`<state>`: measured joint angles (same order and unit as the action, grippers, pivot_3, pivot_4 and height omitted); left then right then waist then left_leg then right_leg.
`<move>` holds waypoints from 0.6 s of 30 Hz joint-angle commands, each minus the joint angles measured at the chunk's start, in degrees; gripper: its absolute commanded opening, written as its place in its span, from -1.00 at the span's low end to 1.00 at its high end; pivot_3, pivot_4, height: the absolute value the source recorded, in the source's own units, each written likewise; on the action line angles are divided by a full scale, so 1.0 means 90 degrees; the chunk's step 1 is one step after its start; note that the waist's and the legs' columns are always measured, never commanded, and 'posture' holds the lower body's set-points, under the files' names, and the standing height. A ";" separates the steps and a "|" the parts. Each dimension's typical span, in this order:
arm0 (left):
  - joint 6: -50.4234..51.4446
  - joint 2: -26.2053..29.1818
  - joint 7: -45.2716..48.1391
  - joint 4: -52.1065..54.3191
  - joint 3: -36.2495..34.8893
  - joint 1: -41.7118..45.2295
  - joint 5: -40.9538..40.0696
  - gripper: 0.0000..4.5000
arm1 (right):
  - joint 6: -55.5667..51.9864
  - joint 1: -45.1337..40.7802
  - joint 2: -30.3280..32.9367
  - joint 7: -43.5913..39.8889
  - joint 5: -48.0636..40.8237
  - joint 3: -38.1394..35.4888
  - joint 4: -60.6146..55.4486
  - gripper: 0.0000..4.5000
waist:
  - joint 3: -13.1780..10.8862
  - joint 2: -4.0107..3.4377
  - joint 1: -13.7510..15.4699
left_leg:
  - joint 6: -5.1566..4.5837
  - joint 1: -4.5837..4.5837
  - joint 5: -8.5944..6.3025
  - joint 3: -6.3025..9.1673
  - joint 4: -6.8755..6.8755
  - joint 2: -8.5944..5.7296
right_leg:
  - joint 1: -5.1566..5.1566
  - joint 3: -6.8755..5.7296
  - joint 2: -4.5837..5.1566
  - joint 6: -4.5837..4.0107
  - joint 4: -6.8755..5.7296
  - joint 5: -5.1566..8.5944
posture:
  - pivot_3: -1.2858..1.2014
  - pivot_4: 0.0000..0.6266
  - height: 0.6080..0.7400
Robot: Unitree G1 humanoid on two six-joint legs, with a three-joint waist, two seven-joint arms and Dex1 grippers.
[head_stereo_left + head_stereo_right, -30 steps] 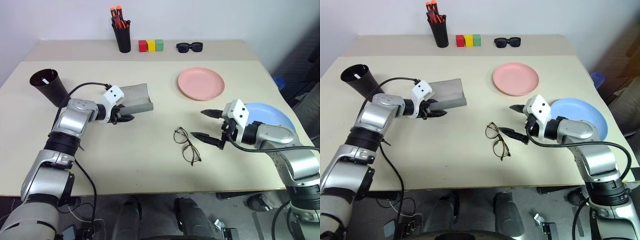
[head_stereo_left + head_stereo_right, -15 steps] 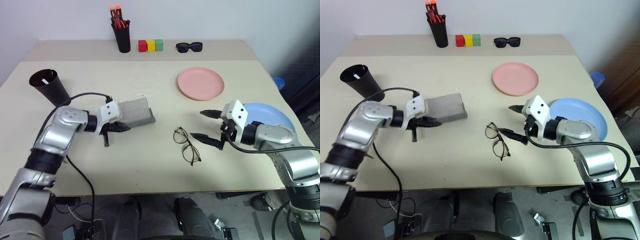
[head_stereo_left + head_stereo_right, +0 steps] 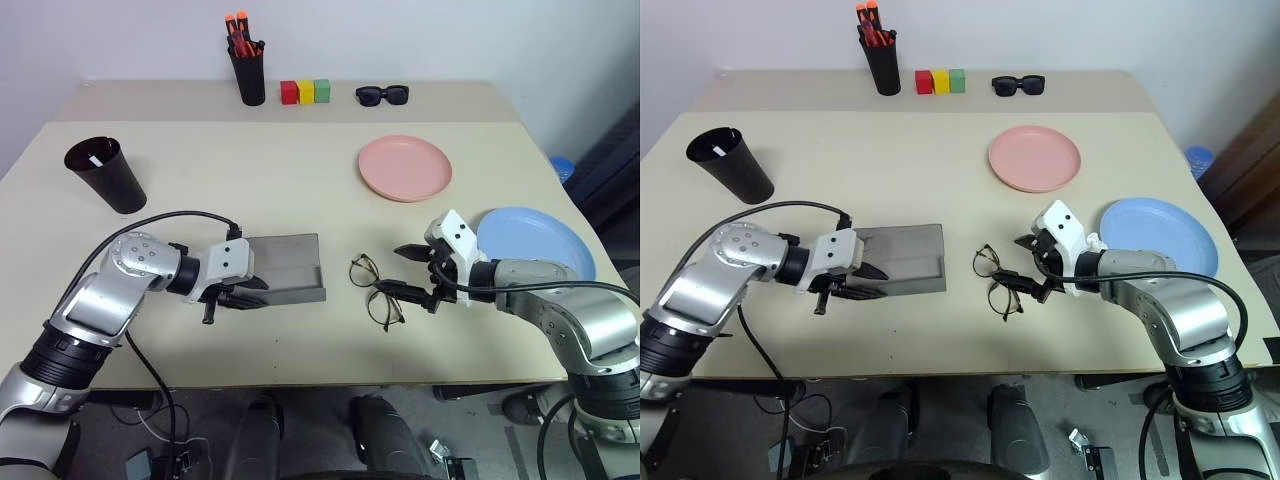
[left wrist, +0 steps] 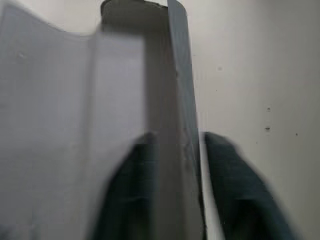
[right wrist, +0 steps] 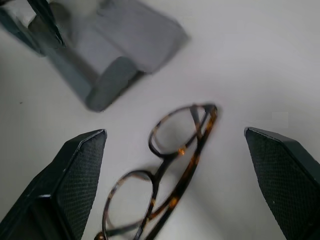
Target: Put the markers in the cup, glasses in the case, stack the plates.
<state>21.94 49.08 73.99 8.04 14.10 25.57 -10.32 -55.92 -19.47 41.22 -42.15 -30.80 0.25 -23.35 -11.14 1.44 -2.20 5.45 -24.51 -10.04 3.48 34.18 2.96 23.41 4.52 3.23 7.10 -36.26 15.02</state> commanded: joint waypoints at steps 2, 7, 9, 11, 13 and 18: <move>-0.0043 -0.0159 -0.0325 0.0135 -0.0308 0.0093 -0.0108 0.48 | -0.0406 -0.0133 -0.0064 0.0299 -0.0160 -0.0117 -0.0253 1.00 | 0.0000 0.0000 -0.0004 | -0.0001 0.0000 0.0000 0.0000 0.0000 0.0000 | 0.0000 0.0000 0.0000 0.0000 0.0000 0.0000 | 0.03 -0.52 1.00; 0.0357 -0.0178 -0.0599 0.0391 -0.1021 -0.0006 -0.0685 0.48 | -0.0944 -0.0141 -0.0242 0.0668 -0.0266 -0.0051 -0.0351 1.00 | 0.0000 0.0000 -0.0020 | -0.0002 -0.0001 -0.0001 0.0001 0.0000 0.0001 | 0.0001 -0.0001 -0.0001 0.0001 -0.0001 0.0000 | 0.03 -0.52 1.00; 0.0299 -0.0069 -0.0705 0.0516 -0.1428 -0.0328 -0.0818 0.48 | -0.1129 -0.0224 -0.0394 0.0823 -0.0302 0.0003 -0.0327 1.00 | 0.0001 -0.0001 -0.0044 | -0.0003 0.0000 -0.0001 0.0001 -0.0001 0.0001 | 0.0001 0.0000 -0.0001 0.0001 -0.0001 0.0000 | 0.03 -0.52 1.00; 0.0422 -0.0011 -0.0766 0.0706 -0.1784 -0.0636 -0.1059 0.48 | -0.1283 -0.0319 -0.0538 0.0953 -0.0336 0.0025 -0.0272 1.00 | 0.0001 -0.0002 -0.0064 | -0.0009 0.0004 -0.0005 -0.0002 -0.0003 0.0002 | 0.0003 0.0002 -0.0001 0.0001 -0.0002 0.0000 | 0.03 -0.52 1.00; 0.0397 0.0084 -0.0726 0.0940 -0.2039 -0.1009 -0.1211 0.48 | -0.1409 -0.0411 -0.0651 0.1044 -0.0345 0.0038 -0.0200 1.00 | 0.0000 -0.0004 -0.0053 | -0.0010 0.0003 -0.0005 -0.0001 -0.0004 0.0003 | 0.0005 0.0001 -0.0002 0.0002 -0.0005 0.0000 | 0.03 -0.52 1.00; 0.0357 0.0312 -0.0780 0.1333 -0.2472 -0.1716 -0.1379 0.48 | -0.1612 -0.0445 -0.0736 0.1075 -0.0382 0.0023 -0.0102 1.00 | 0.0000 -0.0003 0.0001 | -0.0009 0.0001 -0.0006 -0.0002 0.0001 0.0001 | 0.0002 0.0002 0.0000 -0.0001 -0.0002 0.0002 | 0.03 -0.52 1.00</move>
<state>25.57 51.02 67.27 17.25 -5.45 10.49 -21.07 -69.97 -23.05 34.70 -32.53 -33.28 1.54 -23.70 -11.13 1.41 -2.19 5.37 -24.51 -10.09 3.46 34.20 2.97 23.42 4.54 3.24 7.08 -36.27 15.04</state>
